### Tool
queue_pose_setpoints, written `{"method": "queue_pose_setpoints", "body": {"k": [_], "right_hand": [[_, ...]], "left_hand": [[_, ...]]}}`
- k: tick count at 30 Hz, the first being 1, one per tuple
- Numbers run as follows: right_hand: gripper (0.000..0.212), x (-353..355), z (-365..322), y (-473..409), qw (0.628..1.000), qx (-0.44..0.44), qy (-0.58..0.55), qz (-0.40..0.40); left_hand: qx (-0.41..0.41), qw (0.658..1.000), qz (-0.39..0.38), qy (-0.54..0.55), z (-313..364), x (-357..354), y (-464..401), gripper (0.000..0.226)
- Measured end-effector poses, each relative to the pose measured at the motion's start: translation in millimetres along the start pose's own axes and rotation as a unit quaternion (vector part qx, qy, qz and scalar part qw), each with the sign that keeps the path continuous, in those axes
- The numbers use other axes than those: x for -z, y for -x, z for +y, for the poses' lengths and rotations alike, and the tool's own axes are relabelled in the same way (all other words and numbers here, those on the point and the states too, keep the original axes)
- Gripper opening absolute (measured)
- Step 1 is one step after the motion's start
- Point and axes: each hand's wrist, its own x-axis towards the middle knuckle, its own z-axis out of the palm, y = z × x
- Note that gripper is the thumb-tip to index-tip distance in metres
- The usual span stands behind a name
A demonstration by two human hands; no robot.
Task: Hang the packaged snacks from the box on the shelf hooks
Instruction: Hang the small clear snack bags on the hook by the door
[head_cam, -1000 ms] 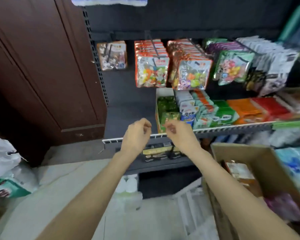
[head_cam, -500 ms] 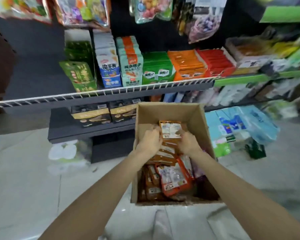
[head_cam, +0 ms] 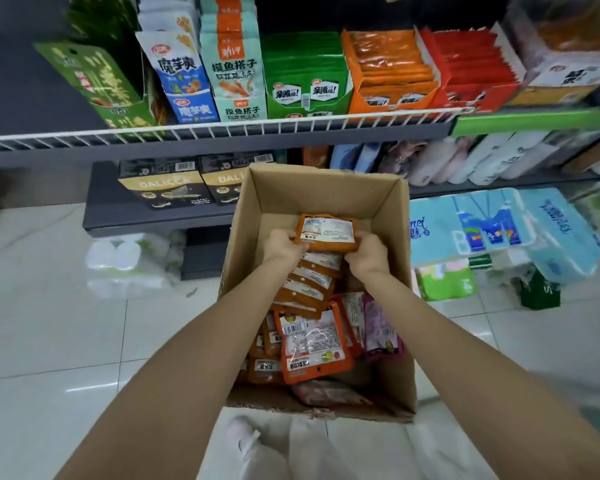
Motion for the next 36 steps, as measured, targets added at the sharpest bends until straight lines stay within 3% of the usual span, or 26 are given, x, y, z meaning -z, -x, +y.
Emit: {"method": "queue_pose_setpoints", "body": {"k": [5, 9, 13, 16, 19, 25, 32, 36], "right_hand": [[0.02, 17.6, -10.3, 0.7, 0.994, 0.079, 0.072, 0.038], [0.025, 38.9, -28.3, 16.4, 0.97, 0.167, 0.148, 0.094], [0.025, 66.9, -57.4, 28.3, 0.96, 0.256, 0.067, 0.091], [0.021, 87.8, -96.0, 42.6, 0.951, 0.293, -0.025, 0.091], [0.015, 99.6, -144.7, 62.5, 0.941, 0.31, -0.09, 0.1], [0.022, 81.8, -248.3, 103.8, 0.913, 0.386, -0.102, 0.085], [0.022, 14.7, -375.9, 141.2, 0.902, 0.405, -0.129, 0.072], [0.019, -25.7, -439.2, 152.0, 0.892, 0.412, -0.172, 0.067]], "left_hand": [[0.006, 0.997, 0.058, 0.048, 13.8, 13.8, -3.1, 0.039], [-0.084, 0.992, 0.069, 0.057, 27.2, 43.2, 10.5, 0.038], [-0.219, 0.967, 0.129, -0.02, 44.6, 85.7, 37.8, 0.019], [-0.271, 0.948, 0.168, 0.016, 55.5, 121.4, 61.6, 0.014], [-0.288, 0.934, 0.162, 0.135, 62.4, 164.2, 86.6, 0.027], [-0.283, 0.891, 0.192, 0.299, 50.2, 273.1, 123.7, 0.033], [-0.296, 0.839, 0.249, 0.384, 11.5, 414.4, 132.6, 0.028], [-0.327, 0.813, 0.333, 0.348, -11.6, 496.4, 123.0, 0.025]]}}
